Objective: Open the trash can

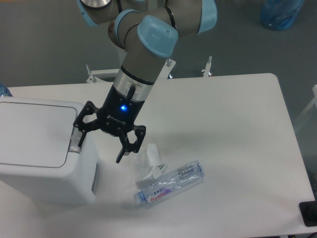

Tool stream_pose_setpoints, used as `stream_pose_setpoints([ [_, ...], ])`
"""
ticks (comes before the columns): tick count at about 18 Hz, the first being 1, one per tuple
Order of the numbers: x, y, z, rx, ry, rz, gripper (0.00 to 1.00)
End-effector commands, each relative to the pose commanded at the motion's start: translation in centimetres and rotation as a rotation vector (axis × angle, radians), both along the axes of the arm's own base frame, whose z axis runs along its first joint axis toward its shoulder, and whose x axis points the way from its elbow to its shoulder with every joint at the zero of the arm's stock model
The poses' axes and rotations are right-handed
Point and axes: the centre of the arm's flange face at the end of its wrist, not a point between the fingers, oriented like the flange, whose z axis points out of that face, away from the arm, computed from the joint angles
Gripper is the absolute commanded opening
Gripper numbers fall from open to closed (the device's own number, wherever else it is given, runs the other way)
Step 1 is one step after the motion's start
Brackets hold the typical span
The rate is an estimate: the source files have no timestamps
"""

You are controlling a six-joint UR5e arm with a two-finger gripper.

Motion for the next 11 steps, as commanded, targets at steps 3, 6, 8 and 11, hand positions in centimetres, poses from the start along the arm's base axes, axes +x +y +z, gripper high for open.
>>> stream_pose_setpoints([
  [3,0.1,0.0,0.0,0.000,0.000,-0.001,1.00],
  [6,0.0,0.0,0.1,-0.001,-0.002,0.002,1.00],
  [8,-0.2,-0.1,0.6,0.009,0.005,0.006,1.00],
  [11,-1.5,-0.6,1.6,0.024,0.019,0.025,1.00],
])
